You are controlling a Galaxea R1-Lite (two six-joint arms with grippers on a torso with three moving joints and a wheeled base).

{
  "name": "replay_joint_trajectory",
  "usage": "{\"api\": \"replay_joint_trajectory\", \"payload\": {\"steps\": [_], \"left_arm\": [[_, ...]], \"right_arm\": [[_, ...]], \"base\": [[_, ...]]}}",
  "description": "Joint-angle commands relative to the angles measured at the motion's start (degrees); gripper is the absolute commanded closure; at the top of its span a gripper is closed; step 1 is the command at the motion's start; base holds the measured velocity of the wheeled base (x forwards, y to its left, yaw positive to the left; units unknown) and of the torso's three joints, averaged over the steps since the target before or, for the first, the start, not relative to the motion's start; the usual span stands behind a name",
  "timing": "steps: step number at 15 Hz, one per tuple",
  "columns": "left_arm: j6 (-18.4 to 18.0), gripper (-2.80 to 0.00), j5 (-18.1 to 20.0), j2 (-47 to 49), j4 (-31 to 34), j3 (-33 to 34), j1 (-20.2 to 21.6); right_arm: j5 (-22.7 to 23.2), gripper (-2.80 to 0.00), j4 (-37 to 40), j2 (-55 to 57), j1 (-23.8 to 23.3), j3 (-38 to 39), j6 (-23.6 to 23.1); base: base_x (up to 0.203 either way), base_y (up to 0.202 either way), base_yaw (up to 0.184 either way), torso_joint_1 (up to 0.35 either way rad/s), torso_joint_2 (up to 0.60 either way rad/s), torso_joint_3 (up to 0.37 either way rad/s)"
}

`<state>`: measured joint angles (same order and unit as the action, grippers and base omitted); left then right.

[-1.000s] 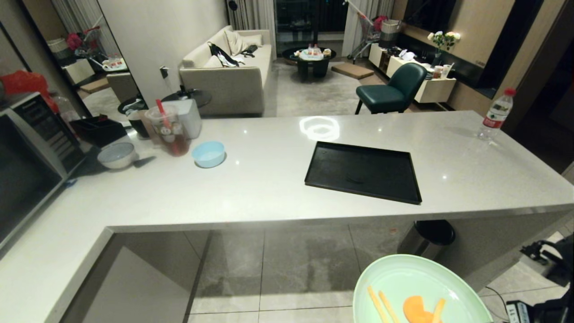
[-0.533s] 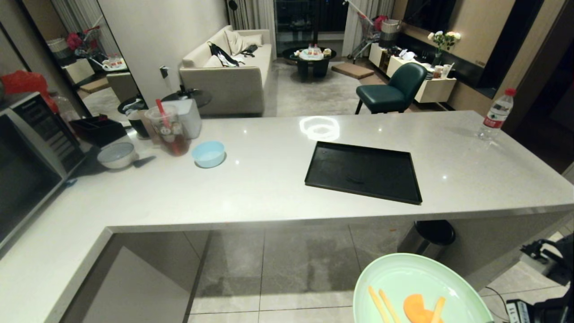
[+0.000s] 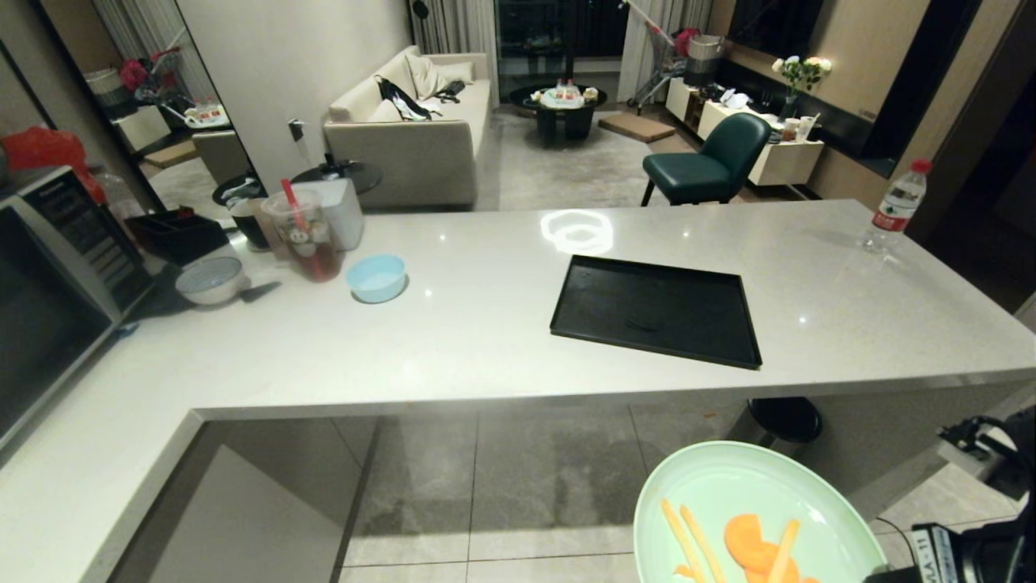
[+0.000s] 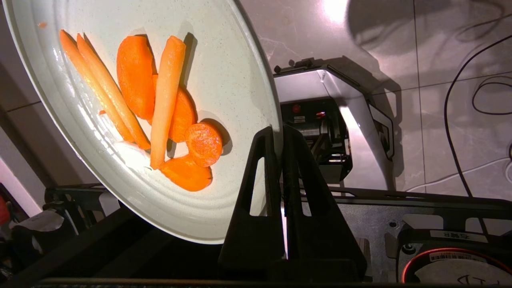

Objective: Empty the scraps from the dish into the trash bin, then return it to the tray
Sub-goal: Move the plate over the trash can

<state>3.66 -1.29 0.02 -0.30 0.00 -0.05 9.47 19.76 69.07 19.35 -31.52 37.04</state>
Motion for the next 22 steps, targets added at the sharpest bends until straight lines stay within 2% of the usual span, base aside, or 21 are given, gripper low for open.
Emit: {"api": "replay_joint_trajectory", "payload": {"steps": [1, 11, 19, 22], "left_arm": [[0.0, 0.0, 0.0, 0.1, 0.0, 0.0, 0.0], [0.0, 0.0, 0.0, 0.1, 0.0, 0.0, 0.0], [0.0, 0.0, 0.0, 0.1, 0.0, 0.0, 0.0], [0.0, 0.0, 0.0, 0.1, 0.0, 0.0, 0.0]], "right_arm": [[0.1, 0.0, 0.1, 0.2, 0.0, 0.0, 0.3], [0.1, 0.0, 0.2, 0.1, 0.0, 0.2, 1.9], [0.1, 0.0, 0.3, 0.0, 0.0, 0.3, 2.0], [0.1, 0.0, 0.3, 0.0, 0.0, 0.4, 2.0]], "base": [[0.0, 0.0, 0.0, 0.0, 0.0, 0.0], [0.0, 0.0, 0.0, 0.0, 0.0, 0.0], [0.001, 0.009, -0.154, 0.004, 0.0, 0.003], [0.0, 0.003, -0.068, 0.001, 0.0, 0.003]]}}
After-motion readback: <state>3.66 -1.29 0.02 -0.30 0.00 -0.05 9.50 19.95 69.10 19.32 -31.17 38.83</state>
